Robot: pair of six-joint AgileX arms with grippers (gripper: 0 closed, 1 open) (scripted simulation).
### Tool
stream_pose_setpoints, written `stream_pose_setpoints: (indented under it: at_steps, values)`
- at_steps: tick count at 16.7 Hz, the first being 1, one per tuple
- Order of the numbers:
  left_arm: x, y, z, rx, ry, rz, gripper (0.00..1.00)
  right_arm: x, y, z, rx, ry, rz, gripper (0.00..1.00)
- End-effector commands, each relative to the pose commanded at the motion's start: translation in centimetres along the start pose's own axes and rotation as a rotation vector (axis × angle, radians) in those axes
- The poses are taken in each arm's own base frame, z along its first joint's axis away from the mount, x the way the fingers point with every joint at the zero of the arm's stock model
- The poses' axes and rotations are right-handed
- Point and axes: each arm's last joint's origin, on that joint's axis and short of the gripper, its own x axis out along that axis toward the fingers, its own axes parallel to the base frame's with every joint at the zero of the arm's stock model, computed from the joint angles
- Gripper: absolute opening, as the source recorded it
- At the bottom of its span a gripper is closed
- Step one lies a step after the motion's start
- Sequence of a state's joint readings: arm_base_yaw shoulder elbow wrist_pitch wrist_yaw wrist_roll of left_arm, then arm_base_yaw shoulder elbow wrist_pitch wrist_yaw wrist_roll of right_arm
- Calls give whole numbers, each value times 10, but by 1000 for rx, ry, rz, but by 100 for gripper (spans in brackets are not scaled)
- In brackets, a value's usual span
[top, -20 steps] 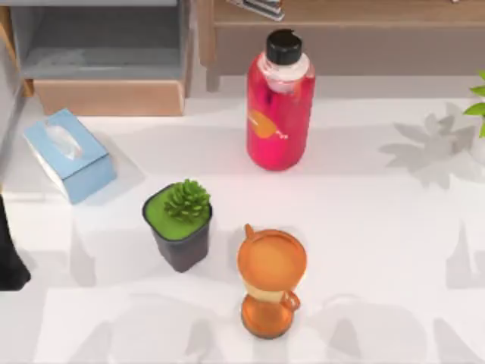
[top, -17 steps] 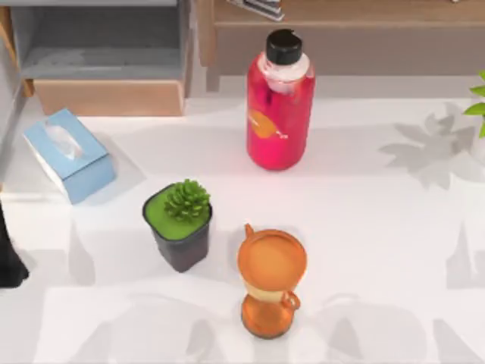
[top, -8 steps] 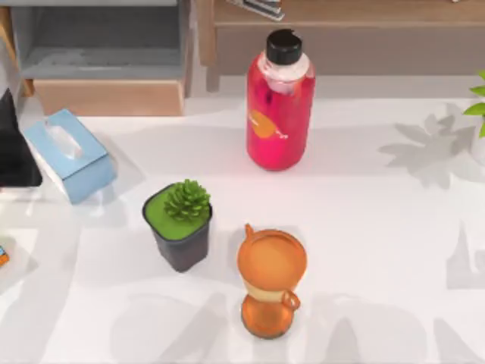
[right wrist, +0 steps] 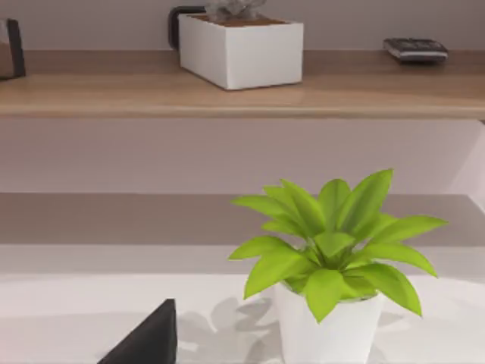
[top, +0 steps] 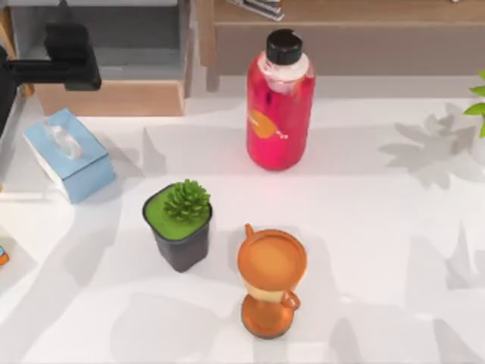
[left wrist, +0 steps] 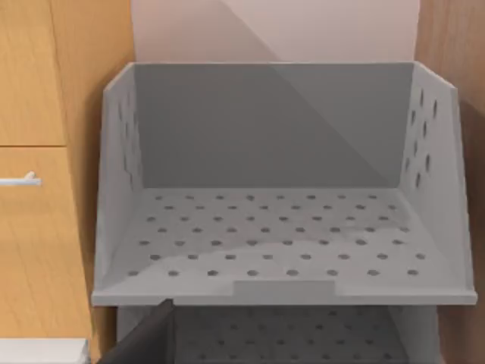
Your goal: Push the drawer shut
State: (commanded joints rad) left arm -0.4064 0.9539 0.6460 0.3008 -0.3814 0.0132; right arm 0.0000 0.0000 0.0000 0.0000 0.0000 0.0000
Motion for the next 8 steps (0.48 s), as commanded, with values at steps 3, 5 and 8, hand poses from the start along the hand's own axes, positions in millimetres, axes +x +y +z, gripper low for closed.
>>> stream_pose_setpoints:
  at_steps: [3,5,8]
  values:
    - [3,-1,4,-4,-12,18,100,0,0,0,0,0,0,100]
    - [3,-1,4,-4,-12,18,100,0,0,0,0,0,0,100]
    - [4,1,3,3,-11,21,100,0,0,0,0,0,0,100]
